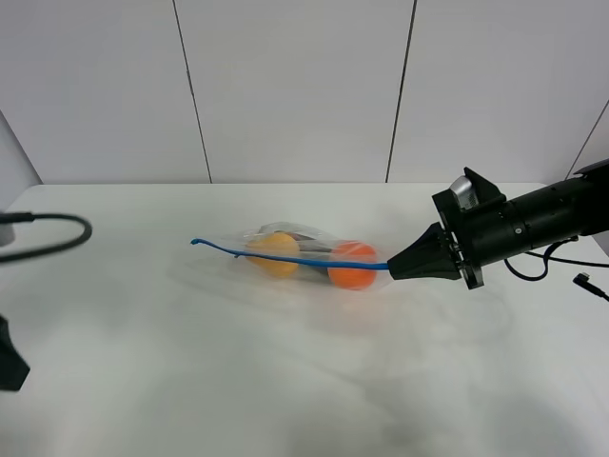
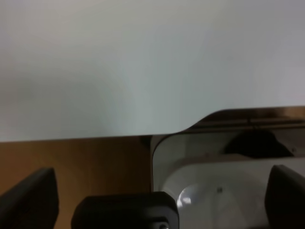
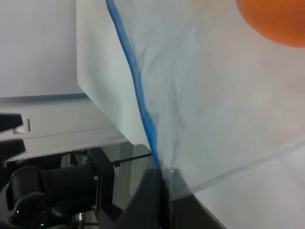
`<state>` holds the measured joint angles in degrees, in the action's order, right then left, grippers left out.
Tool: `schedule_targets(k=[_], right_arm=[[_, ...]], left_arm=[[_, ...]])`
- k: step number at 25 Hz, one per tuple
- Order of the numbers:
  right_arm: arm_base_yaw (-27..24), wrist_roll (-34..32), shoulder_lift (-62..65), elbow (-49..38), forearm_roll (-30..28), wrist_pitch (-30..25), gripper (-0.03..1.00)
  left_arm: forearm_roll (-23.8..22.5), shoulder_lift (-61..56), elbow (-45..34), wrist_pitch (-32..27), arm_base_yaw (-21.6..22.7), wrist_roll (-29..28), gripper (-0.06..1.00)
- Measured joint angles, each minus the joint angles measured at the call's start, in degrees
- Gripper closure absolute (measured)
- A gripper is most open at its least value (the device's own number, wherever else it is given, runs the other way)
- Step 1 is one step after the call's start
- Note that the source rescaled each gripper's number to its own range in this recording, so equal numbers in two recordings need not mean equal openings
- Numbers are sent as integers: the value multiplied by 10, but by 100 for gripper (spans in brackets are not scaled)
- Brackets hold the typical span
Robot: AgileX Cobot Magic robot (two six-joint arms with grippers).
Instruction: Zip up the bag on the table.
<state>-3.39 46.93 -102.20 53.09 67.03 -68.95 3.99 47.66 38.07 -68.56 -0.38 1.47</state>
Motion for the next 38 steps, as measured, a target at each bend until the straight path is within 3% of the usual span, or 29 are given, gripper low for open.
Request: schedule_targets(k=[5,19,22,25,27,29,34,38], right_arm=[[0,0,0,0,0,0,97],[0,-13,0,0,-11,1,95],[0,-31,0,0,-31,12,79],[0,-46,1,0,-58,31,41],[0,-63,4,5,-88,43,16],[0,-94,4,27,-138,50,3],[0,-237,5,117,-358,85,-3],[0,-316,5,177,-517,98,-3]], left_arm=[[0,-152,-90,57,0,0,-5],[0,-468,-95,72,0,0,-5],[-1,-480,-95,72,0,0,-5],[-1,-480,-95,72,0,0,-5],[-1,-480,-95,72,0,0,-5],[-1,-480,-95,72,0,0,-5],[-1,-480,-95,72,0,0,-5],[-1,-480,-95,72,0,0,-5]])
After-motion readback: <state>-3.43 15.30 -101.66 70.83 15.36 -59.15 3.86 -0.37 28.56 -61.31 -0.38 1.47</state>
